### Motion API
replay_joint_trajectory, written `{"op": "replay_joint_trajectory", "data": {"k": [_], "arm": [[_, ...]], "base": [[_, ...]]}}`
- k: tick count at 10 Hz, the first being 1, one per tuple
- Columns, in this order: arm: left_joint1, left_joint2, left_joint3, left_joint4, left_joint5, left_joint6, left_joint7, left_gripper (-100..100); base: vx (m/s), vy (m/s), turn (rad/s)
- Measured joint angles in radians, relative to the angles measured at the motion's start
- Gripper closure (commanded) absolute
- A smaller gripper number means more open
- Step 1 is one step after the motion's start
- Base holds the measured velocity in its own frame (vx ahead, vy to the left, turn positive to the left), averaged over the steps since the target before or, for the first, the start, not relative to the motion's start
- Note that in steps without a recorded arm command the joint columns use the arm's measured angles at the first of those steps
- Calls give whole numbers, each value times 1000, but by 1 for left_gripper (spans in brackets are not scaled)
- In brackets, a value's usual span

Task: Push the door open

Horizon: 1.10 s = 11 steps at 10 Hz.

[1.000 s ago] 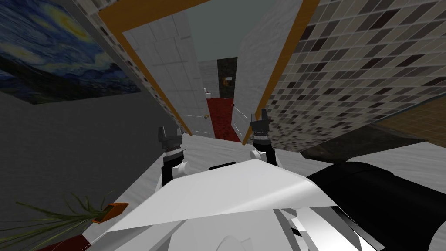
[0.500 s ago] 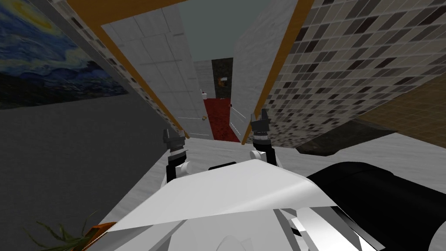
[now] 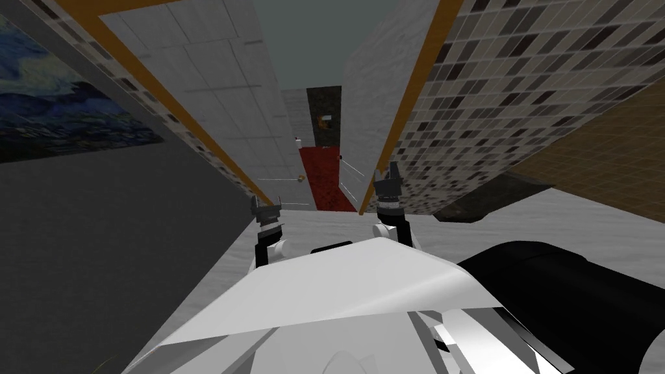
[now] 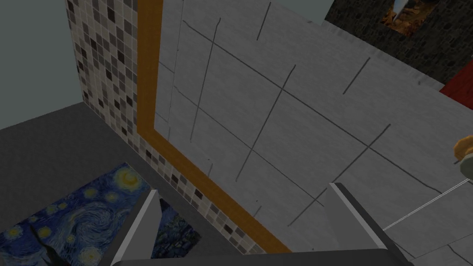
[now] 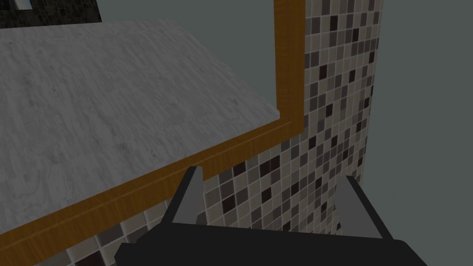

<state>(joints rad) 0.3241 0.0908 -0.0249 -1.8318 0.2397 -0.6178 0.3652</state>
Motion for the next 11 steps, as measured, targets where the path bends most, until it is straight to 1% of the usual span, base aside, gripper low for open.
{"op": "replay_joint_trajectory", "data": {"k": [1, 2, 4, 6, 8, 9, 11], "arm": [[-5, -1, -6, 21, 13, -8, 17, -100], [-13, 2, -8, 45, 28, -12, 35, -100], [-33, 1, -15, 95, 56, -23, 68, -100], [-36, 1, -30, 144, 81, -47, 103, -100], [-59, 3, -35, 199, 112, -59, 140, -100], [-65, -1, -41, 218, 125, -62, 155, -100], [-86, -2, -50, 282, 153, -84, 191, -100]], "base": [[75, 101, -203], [61, 106, -156], [74, 100, -169], [64, 92, -161], [55, 97, -203], [61, 88, -158], [62, 102, -156]]}}
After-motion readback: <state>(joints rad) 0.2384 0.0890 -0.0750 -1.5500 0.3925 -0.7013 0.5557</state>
